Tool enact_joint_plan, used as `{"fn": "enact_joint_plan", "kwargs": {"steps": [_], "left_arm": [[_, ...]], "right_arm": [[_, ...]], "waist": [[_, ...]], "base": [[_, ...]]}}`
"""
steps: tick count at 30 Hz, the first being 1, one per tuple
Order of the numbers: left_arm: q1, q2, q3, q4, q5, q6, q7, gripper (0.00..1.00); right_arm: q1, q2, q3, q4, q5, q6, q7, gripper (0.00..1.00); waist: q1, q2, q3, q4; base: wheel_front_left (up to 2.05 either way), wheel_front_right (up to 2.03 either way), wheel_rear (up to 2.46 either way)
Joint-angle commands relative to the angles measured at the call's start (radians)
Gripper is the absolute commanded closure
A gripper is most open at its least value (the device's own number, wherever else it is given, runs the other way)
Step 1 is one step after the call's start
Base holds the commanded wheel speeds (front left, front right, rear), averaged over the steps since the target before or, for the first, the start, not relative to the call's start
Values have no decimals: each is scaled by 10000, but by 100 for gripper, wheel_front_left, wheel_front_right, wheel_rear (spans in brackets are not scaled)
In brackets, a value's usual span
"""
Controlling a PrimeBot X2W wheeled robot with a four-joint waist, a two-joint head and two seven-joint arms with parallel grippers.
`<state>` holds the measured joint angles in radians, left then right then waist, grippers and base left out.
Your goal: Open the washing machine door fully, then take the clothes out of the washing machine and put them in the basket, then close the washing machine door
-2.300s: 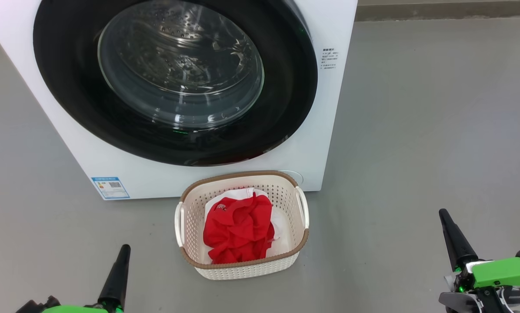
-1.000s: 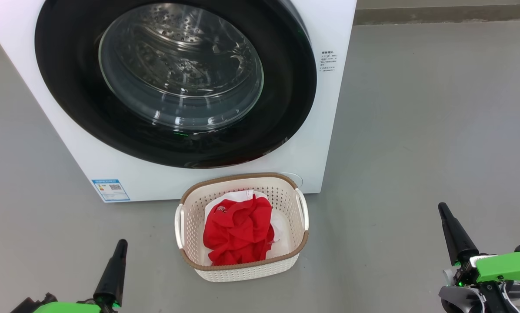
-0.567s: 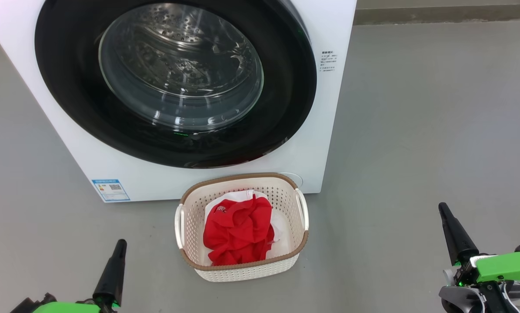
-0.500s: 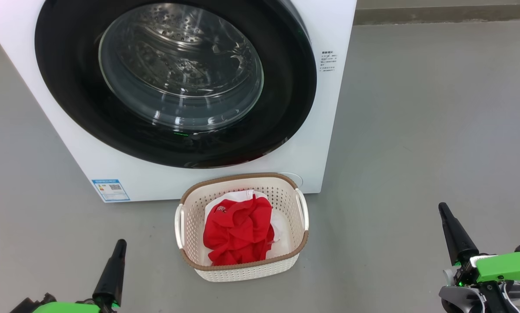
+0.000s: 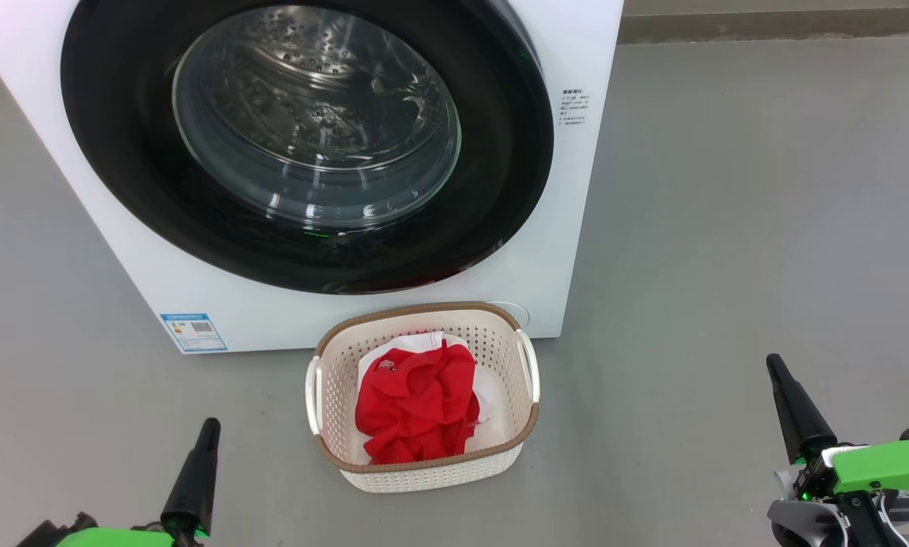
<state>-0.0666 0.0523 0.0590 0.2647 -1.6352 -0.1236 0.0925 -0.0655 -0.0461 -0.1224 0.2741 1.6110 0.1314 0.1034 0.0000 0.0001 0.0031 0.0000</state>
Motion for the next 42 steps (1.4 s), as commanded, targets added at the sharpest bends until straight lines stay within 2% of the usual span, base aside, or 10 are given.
{"fn": "enact_joint_plan", "kwargs": {"steps": [1, 42], "left_arm": [[-397, 123, 352, -204, 103, -71, 50, 100], [-404, 63, 439, -201, 175, -71, 119, 100]], "right_arm": [[-419, -82, 135, -296, 16, -7, 59, 100], [-422, -63, 107, -295, -7, -7, 81, 100]], "waist": [[0, -1, 0, 0], [0, -1, 0, 0]], "base": [[0, 0, 0], [0, 0, 0]]}}
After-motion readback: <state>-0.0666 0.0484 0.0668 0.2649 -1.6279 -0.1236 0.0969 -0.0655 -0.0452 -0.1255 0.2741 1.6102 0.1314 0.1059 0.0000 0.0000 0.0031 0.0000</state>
